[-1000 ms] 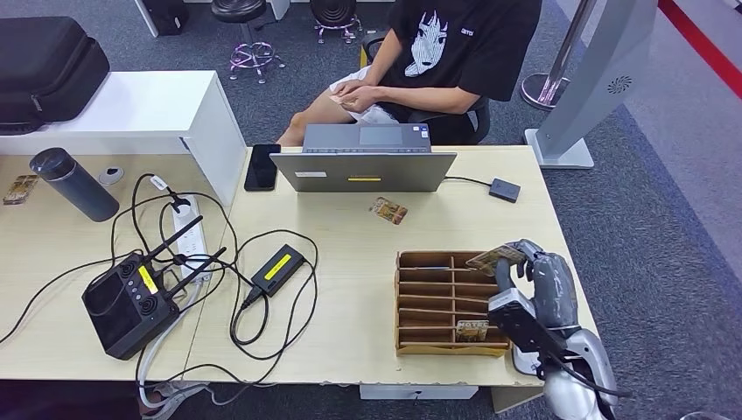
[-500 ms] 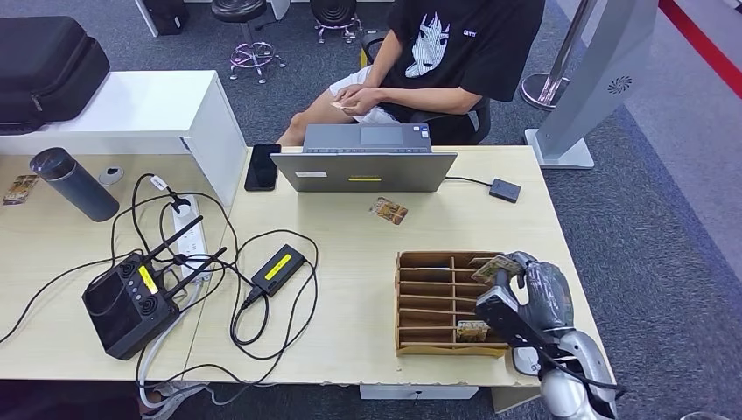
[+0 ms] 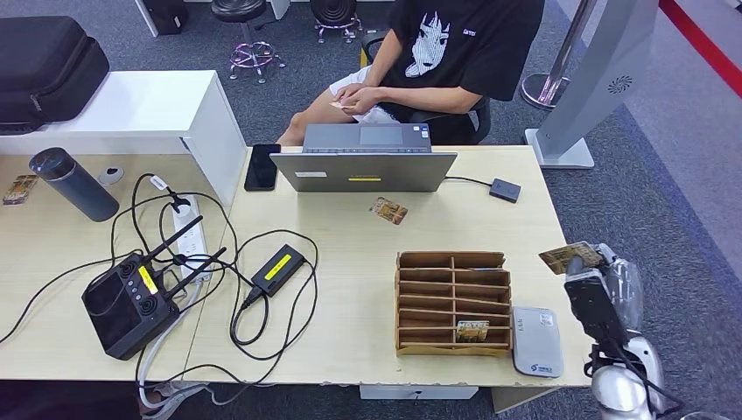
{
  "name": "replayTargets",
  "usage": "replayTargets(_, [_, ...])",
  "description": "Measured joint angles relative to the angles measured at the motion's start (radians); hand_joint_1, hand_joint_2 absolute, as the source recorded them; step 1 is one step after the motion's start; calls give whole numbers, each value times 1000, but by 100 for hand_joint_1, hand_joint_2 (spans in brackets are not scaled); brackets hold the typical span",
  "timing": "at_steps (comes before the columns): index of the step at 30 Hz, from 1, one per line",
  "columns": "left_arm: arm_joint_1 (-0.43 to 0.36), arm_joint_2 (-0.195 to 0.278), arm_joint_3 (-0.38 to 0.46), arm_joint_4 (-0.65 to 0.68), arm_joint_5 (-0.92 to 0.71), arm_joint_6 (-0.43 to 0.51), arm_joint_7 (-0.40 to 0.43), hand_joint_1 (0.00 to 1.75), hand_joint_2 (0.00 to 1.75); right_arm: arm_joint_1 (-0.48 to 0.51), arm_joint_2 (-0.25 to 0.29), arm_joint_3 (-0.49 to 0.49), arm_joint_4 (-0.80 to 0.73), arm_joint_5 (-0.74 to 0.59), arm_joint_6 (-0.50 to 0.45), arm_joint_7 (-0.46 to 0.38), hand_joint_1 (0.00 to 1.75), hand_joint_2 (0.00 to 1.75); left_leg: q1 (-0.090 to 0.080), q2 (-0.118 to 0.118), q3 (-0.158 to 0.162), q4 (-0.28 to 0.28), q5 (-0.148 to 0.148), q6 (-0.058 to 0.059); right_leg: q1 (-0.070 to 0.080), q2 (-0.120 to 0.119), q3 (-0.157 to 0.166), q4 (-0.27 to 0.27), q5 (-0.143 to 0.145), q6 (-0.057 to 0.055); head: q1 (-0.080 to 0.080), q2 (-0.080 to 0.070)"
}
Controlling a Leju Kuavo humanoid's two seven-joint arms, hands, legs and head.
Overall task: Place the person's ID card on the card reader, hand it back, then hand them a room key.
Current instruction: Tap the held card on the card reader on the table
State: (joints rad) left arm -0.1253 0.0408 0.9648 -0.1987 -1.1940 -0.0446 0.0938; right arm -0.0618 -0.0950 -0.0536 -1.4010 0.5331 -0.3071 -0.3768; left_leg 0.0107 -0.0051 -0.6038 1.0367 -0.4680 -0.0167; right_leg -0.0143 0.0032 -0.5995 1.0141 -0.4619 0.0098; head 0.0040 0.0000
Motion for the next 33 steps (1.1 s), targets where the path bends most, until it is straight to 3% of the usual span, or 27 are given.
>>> replayTargets(8, [0, 0, 0, 0, -11, 0, 0, 0, 175, -8, -3, -68, 53, 149, -31, 42, 175, 175, 0, 0, 0, 0, 0, 0, 0, 0, 0, 0, 0, 0, 0, 0])
replayTargets(13, [-1, 0, 0, 0, -17, 0, 0, 0, 175, -27, -26, -62, 124, 227, 47, 75, 175, 175, 0, 0, 0, 0, 0, 0, 0, 0, 0, 0, 0, 0, 0, 0])
replayTargets(21, [-1, 2, 0, 0, -22, 0, 0, 0, 175, -59, -65, -14, 197, 225, 191, 83, 175, 175, 0, 0, 0, 0, 0, 0, 0, 0, 0, 0, 0, 0, 0, 0])
replayTargets(33, [-1, 4, 0, 0, -31, 0, 0, 0, 175, -86, -119, 45, 259, 238, 255, 115, 175, 175, 0, 0, 0, 0, 0, 0, 0, 0, 0, 0, 0, 0, 0, 0])
